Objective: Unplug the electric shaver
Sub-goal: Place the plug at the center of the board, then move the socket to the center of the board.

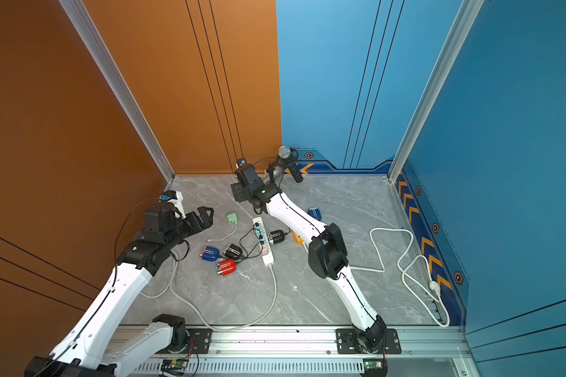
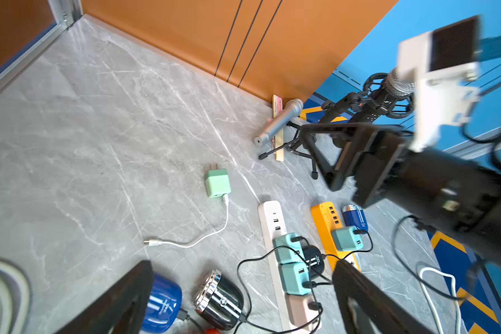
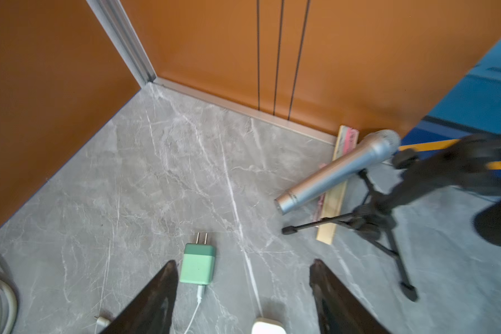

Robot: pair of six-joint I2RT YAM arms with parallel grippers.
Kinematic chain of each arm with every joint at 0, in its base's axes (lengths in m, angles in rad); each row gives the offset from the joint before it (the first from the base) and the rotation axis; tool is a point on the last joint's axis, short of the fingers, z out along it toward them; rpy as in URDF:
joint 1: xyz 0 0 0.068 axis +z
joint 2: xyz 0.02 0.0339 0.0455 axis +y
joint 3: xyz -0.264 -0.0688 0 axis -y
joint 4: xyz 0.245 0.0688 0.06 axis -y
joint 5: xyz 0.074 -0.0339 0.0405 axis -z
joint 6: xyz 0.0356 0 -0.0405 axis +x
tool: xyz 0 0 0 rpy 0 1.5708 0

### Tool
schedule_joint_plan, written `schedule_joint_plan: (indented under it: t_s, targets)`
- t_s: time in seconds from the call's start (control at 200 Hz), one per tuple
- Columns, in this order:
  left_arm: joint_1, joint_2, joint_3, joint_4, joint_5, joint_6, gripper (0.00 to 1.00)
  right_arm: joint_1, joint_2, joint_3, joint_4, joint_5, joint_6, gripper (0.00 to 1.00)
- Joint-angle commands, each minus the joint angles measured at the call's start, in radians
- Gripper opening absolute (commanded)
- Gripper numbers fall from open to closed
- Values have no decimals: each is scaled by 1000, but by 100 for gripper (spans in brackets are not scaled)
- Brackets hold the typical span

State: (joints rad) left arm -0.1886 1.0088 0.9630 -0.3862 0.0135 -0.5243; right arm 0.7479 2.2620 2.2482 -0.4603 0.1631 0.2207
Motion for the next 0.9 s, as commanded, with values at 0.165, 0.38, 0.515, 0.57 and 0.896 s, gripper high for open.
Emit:
schedule_joint_plan:
  t_s: [0.165, 0.38, 0.515, 0.57, 0.896]
  targets:
    - [-150, 280, 205, -3, 40, 68, 100, -108, -451, -571, -8, 48, -30, 74]
    - [-249, 535, 386, -5, 30, 41, 100, -236, -700, -972, -3, -21, 2, 72]
    - [-296, 702, 507, -5, 47, -43, 97, -296, -720, -1093, 3, -83, -19, 70]
    - [-316, 768, 561, -5, 55, -58, 97, -314, -704, -1117, 19, -118, -22, 69]
    - [-353, 1024, 755, -11, 61, -208, 94, -338, -528, -1086, 107, -262, -35, 72]
